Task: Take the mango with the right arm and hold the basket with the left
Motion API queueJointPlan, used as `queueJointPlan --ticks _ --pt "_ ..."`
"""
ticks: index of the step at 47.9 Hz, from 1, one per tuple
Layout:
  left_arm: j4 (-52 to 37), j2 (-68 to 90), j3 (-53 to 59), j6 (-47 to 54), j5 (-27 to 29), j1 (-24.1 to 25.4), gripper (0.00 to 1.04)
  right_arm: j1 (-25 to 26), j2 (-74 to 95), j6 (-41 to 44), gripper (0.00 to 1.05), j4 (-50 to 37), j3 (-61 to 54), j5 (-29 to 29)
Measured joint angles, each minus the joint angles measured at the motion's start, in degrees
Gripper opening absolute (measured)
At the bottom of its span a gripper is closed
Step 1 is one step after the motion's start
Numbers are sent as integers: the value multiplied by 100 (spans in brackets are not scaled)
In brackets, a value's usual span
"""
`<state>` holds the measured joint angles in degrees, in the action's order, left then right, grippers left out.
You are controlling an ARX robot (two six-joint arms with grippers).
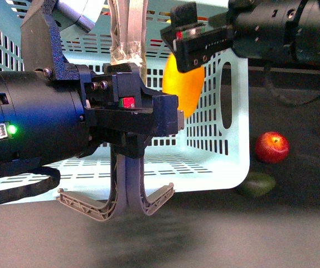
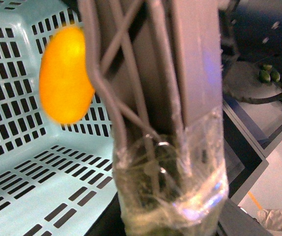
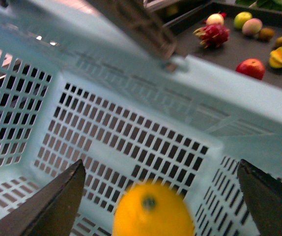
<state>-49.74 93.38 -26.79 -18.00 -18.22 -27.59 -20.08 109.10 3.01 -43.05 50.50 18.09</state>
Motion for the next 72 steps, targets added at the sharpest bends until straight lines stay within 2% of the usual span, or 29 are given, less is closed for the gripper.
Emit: queueJointPlan --ticks 2,5,15,26,31,42,46,53,55,62,67,72 --pt "0 0 0 0 2 0 18 44 -186 -52 98 -85 -111 -131" --pt "24 0 0 4 11 0 18 170 -654 -140 96 -262 -448 -313" --pt "37 0 13 -66 2 0 18 686 -2339 -225 96 -334 -1617 -1224" --pt "37 0 13 -44 17 0 18 1137 -4487 -483 96 227 -2962 -2159" --pt "37 0 13 -33 11 0 18 1182 -5667 -702 96 702 -3578 -3042" --pt "37 0 13 -42 -11 -9 18 1189 -6019 -791 96 772 -3718 -3106" --pt "37 0 13 -46 -7 -9 18 1307 -6146 -564 84 778 -3807 -2577" --pt "37 0 13 -42 0 -9 18 1528 -6664 -361 52 938 -4227 -2238" --pt "37 0 13 -42 0 -7 18 1768 -6822 -339 43 1008 -4312 -1897" --pt "37 0 13 -39 4 -7 18 1993 -7300 -321 13 1252 -4546 -1829" --pt "37 0 13 -39 -4 -9 18 1993 -7525 -306 1 1392 -4623 -1818" --pt "37 0 13 -42 -4 -9 18 1996 -7781 -304 2 1556 -4704 -1818"
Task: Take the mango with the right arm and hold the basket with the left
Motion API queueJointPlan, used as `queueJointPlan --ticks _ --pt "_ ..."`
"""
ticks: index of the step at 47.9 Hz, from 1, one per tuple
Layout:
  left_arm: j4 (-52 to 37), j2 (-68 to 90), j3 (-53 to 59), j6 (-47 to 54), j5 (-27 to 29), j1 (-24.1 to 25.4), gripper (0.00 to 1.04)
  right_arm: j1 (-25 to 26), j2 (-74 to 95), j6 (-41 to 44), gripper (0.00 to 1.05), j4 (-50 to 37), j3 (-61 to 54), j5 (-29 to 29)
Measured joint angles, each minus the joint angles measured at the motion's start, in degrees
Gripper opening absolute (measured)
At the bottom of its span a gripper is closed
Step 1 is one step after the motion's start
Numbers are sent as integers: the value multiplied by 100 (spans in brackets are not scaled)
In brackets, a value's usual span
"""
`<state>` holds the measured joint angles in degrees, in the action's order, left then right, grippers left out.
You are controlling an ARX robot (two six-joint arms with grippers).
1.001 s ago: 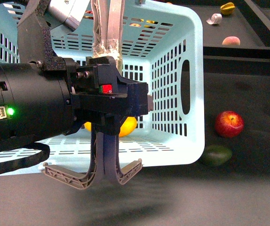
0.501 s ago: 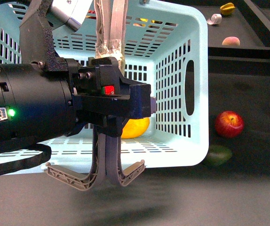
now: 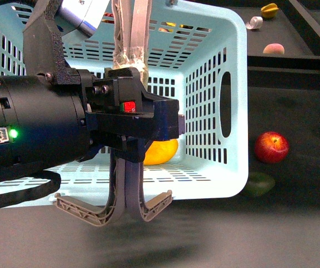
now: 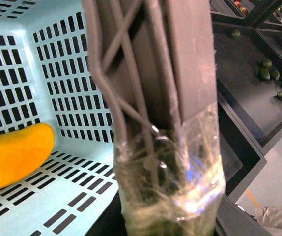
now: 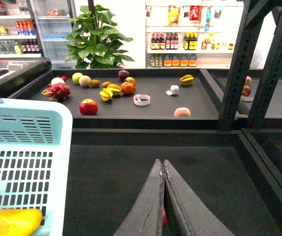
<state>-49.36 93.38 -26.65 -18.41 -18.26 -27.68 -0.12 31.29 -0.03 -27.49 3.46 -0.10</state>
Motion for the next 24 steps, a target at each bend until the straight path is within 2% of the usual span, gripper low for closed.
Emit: queueJointPlan --ticks 24 --pt "0 0 0 2 4 2 18 0 -1086 2 2 693 -321 2"
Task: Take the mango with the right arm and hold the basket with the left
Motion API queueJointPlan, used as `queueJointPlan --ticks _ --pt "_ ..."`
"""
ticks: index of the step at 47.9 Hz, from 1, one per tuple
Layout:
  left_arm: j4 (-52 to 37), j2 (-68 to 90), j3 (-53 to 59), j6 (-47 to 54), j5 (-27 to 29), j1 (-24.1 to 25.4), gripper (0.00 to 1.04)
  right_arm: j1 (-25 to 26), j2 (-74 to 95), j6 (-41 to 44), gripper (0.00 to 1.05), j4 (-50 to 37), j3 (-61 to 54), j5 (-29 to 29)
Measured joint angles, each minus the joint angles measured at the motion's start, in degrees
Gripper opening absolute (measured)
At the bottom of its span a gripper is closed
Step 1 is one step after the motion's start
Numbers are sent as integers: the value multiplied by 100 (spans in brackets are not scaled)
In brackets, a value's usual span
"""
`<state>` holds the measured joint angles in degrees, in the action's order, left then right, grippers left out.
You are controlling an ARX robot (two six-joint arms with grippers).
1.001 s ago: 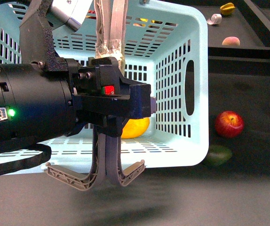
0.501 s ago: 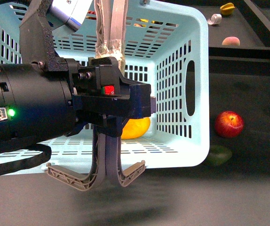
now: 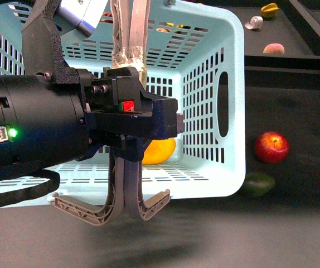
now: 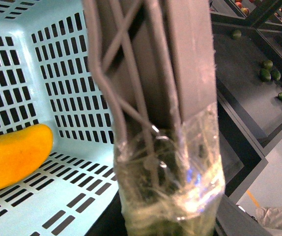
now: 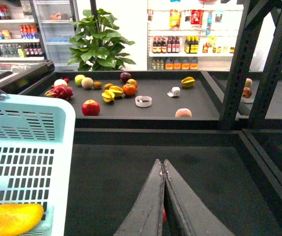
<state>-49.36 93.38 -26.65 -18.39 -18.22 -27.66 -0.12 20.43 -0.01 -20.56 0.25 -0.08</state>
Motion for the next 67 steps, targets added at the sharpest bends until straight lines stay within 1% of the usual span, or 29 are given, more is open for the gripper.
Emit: queueJointPlan --ticks 9,29,35,48,53,56,57,59,63,64,66,67 --pt "0 0 0 0 0 -2 18 0 -422 -2 2 420 0 0" --pt "0 0 0 0 0 -2 18 0 -1073 -2 2 1067 0 0" --pt "0 0 0 2 -2 -2 18 0 -1792 -2 2 1976 4 9" --pt "0 0 0 -2 2 2 18 0 -2011 0 2 2046 4 13" --pt "0 0 0 15 0 0 18 0 -2011 4 18 2046 4 15" --pt "0 0 0 7 0 2 18 0 -2011 2 32 2046 4 15" --pt "0 0 0 4 0 2 18 0 -2011 2 34 2046 4 15" --pt "0 0 0 2 0 2 18 0 -2011 4 41 2046 4 13" --pt "0 0 0 7 0 2 18 0 -2011 4 51 2046 4 15" --pt "2 0 0 35 63 -7 18 0 -2011 4 55 2046 4 15" --pt "66 4 -26 87 542 -66 18 0 -2011 2 62 2046 4 13" --pt "87 20 -44 90 664 -72 18 0 -2011 4 64 2046 4 15"
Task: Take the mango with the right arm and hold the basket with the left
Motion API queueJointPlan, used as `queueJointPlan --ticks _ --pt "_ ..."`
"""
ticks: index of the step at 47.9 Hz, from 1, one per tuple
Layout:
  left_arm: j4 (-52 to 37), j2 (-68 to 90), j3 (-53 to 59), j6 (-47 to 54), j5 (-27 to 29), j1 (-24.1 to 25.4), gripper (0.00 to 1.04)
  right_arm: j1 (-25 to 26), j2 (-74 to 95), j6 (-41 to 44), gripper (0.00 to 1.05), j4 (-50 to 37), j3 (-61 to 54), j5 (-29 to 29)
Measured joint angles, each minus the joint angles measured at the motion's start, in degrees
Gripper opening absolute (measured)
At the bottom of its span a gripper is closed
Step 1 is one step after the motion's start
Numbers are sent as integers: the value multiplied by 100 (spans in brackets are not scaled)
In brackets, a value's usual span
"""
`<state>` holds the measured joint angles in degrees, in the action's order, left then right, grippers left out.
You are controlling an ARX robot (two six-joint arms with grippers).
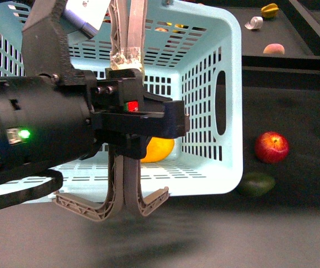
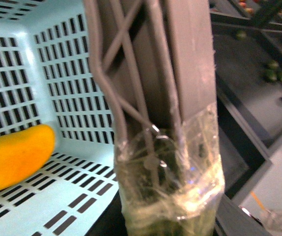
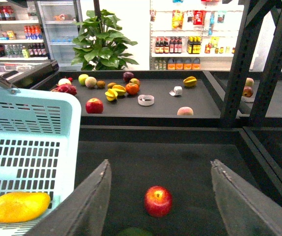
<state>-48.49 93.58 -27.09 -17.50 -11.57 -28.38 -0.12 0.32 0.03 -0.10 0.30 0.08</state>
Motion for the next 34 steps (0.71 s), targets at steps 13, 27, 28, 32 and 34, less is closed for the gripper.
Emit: queueJointPlan --ticks 13,27,28,32,34 --pt "501 820 -1239 -1405 1687 393 18 0 -9 -7 97 0 0 0" --pt "793 2004 -2673 -4662 2815 1250 18 0 -9 -4 96 0 0 0" --pt "774 2068 -2726 -4837 2850 1287 18 0 -9 -4 96 0 0 0" --pt "612 2371 -2964 -5414 2962 1460 18 0 -9 -4 96 0 0 0" --pt "531 2520 -3051 -5624 2994 1543 18 0 -9 -4 96 0 0 0"
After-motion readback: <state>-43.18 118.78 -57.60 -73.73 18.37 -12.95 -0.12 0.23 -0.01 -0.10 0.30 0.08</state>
